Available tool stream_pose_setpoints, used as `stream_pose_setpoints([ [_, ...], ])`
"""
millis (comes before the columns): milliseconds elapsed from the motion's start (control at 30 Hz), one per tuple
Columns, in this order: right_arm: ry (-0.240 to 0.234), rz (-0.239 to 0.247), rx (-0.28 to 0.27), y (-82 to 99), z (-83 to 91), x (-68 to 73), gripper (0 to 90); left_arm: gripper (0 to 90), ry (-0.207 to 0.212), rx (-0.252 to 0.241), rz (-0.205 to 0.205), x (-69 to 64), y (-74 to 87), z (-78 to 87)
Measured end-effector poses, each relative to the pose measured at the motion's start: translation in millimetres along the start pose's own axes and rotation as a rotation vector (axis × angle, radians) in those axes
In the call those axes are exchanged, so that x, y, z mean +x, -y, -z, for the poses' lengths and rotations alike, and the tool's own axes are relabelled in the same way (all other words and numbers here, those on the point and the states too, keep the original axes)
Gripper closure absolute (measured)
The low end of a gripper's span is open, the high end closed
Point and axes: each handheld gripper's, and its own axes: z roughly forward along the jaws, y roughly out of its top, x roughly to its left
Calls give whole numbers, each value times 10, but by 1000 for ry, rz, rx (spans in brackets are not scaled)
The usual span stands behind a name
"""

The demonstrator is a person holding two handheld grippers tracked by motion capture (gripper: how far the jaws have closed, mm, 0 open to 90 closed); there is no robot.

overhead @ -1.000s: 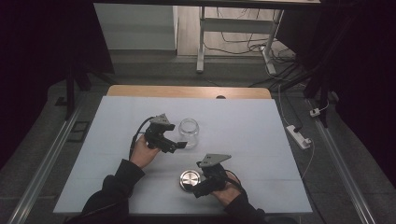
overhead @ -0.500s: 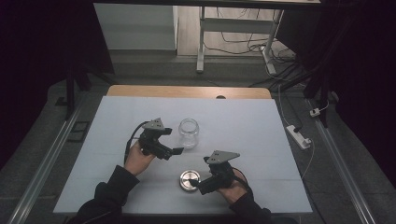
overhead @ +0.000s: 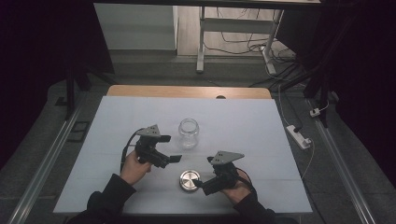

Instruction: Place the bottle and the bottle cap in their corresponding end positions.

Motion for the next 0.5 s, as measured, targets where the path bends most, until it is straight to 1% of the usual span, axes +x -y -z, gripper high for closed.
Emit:
stream_pose_setpoints([
  [100, 4, 8, 1, 1, 12, -1, 0, 0, -1, 7, -14, -51, 23, 17],
  [267, 10, 8, -1, 8, 50, -1, 0, 0, 1, 13, -24, -127, 63, 61],
  [367, 7, 7, 2, 19, 81, -8, 0, 0, -13, 21, -34, -174, 94, 94],
  [500, 16, 3, -1, 35, 139, -13, 0, 0, -22, 26, -42, -230, 148, 149],
])
